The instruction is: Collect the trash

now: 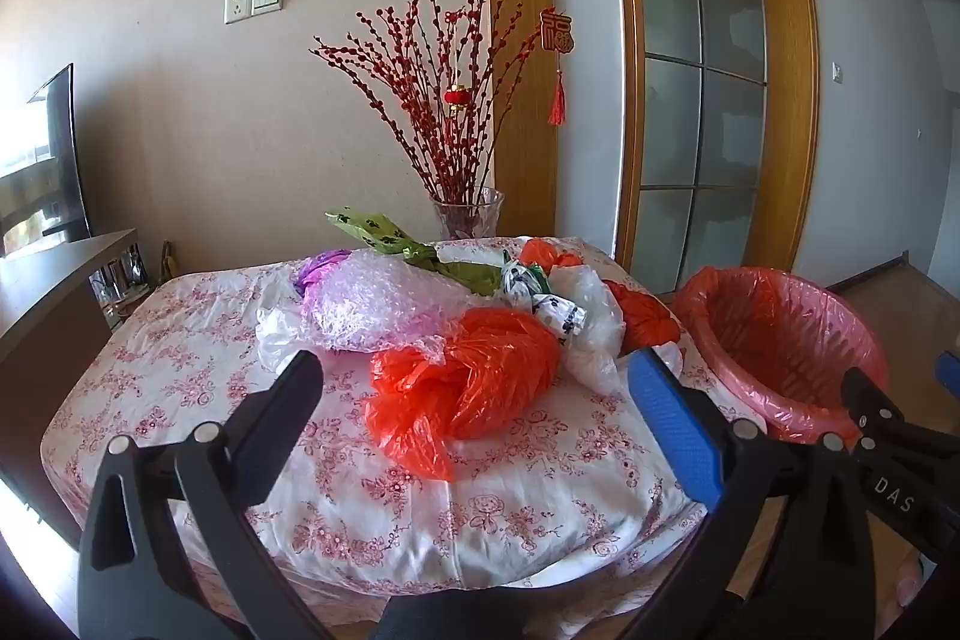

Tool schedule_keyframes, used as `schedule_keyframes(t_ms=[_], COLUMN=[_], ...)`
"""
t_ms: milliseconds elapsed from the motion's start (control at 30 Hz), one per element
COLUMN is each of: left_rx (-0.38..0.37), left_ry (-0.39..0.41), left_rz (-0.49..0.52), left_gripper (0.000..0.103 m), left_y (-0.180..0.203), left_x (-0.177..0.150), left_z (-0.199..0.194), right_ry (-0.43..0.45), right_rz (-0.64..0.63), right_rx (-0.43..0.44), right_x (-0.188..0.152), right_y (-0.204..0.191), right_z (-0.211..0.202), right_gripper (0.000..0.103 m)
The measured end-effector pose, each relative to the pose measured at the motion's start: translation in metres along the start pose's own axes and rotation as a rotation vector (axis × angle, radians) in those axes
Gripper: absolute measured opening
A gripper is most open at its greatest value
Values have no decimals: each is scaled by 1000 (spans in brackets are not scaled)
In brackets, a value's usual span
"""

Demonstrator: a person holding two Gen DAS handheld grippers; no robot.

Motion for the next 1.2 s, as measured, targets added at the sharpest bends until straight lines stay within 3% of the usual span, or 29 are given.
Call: schedule_keyframes(t_ms=[1200], left_rx=[3], left_ry=[-10], left_rz=[-1], left_gripper=[99], left_y=[0], left_x=[-1], left_z=[1], right_ry=[4], right_rz=[4], right_rx=[2], right_x=[1], right_y=[0], right_z=[-1], right_gripper=[101])
Point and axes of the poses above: each gripper's, at about its wrist camera, not at the fingertips, and z roughly the way its jaws point, y to its right, x to its top, the point moved 7 cm from there along z, roughly the way its jaws point, and after that the axes turned 5 degrees about -x, right-handed, at the moved point
